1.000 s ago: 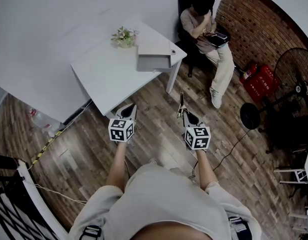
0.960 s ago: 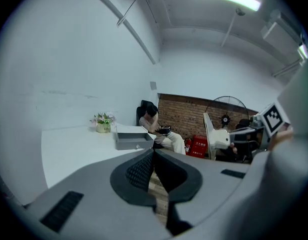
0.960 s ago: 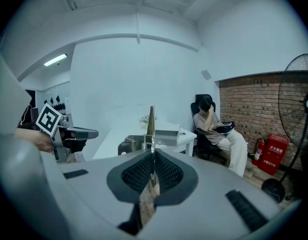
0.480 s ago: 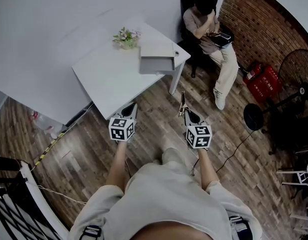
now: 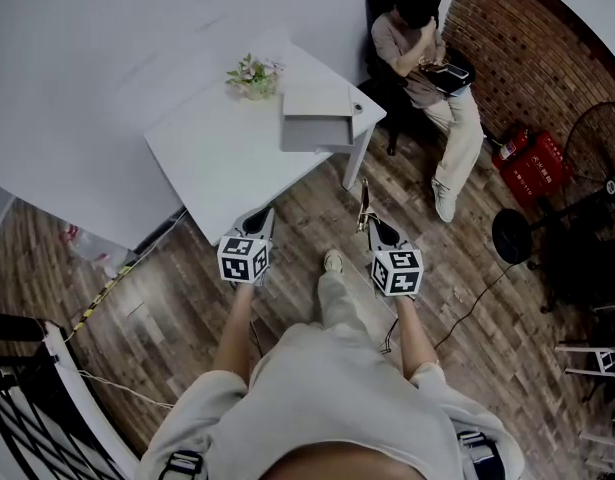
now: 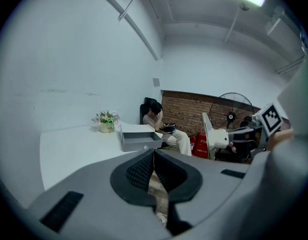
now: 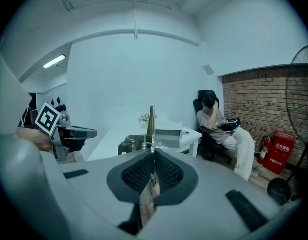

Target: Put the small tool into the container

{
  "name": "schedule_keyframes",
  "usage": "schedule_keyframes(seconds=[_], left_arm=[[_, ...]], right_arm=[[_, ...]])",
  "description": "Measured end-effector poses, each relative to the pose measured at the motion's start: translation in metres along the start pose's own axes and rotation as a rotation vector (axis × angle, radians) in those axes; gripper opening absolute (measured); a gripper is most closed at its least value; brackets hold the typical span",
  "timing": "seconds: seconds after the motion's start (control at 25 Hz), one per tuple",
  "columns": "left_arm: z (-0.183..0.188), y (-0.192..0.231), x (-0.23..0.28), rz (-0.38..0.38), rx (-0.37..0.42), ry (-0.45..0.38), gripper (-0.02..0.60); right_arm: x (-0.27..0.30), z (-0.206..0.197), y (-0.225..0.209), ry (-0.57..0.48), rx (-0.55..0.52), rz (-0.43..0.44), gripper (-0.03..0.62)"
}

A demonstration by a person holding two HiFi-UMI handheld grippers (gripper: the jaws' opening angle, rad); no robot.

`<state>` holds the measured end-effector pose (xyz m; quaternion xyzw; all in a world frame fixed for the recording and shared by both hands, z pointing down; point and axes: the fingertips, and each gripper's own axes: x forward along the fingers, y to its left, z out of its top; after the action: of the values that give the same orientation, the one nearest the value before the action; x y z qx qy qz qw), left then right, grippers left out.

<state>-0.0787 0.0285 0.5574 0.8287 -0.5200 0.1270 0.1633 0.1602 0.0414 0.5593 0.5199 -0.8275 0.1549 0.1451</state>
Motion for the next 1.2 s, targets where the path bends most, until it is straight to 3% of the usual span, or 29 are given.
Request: schedule_keyframes(seconds=[0.48,1.2], left_arm=[[0.015,0.037,0.059,0.035,-0.018,0.03,0.011],[0.066,0.106,0.192,0.129,-0.083,0.087,0.011]], right_arm=[[0.074,0.019,-0.03,0.026,0.01,0.034,0.0],[0.231,0.085,-0.096,0.078,0.003,0.146,0.0]])
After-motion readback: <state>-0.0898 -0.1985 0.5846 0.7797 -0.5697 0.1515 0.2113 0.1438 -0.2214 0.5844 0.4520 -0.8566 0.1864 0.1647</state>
